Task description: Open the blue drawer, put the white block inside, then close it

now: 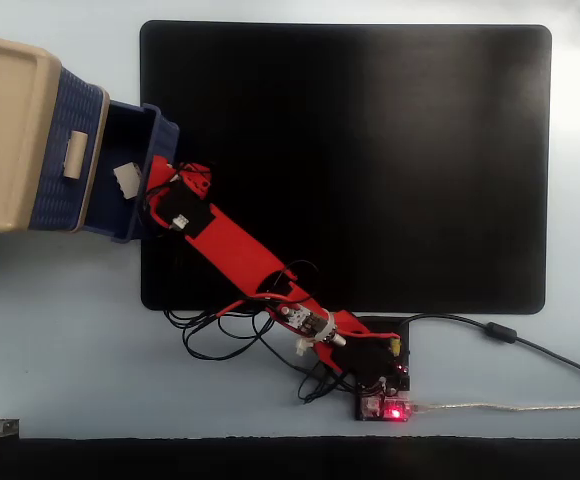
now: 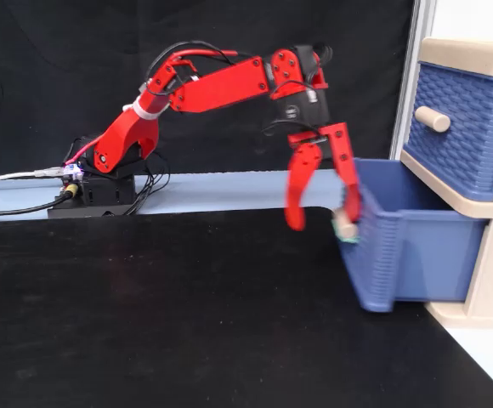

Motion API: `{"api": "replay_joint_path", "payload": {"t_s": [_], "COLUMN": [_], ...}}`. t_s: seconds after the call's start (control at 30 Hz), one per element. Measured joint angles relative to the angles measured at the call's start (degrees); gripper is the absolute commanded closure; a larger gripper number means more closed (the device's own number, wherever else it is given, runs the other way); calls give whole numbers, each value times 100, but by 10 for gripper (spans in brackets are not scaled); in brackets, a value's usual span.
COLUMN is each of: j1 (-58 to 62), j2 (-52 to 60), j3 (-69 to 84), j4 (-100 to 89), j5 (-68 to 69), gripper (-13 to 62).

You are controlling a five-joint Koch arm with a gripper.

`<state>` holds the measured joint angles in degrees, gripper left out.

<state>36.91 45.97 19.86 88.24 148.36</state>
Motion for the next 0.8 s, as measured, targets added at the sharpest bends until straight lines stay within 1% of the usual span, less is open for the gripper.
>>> {"api": "replay_joint_path", "payload": {"t_s": [0.17, 0.3, 0.43, 0.53, 0.6, 0.67, 0.7, 0.77, 0.8], "j1": [-360, -519, -475, -343, 132, 817, 1397, 2206, 2707], "j2": [-141, -536, -703, -396, 53, 738, 1301, 1907, 2109], "j3": [9, -18, -97, -70, -18, -35, -62, -62, 9], "j4": [-1151, -2065, -2215, -2171, -1538, -396, 606, 1538, 1960], "j5": [237, 439, 492, 501, 510, 457, 229, -387, -914], "gripper": [159, 158, 149, 152, 153, 155, 156, 157, 158]}}
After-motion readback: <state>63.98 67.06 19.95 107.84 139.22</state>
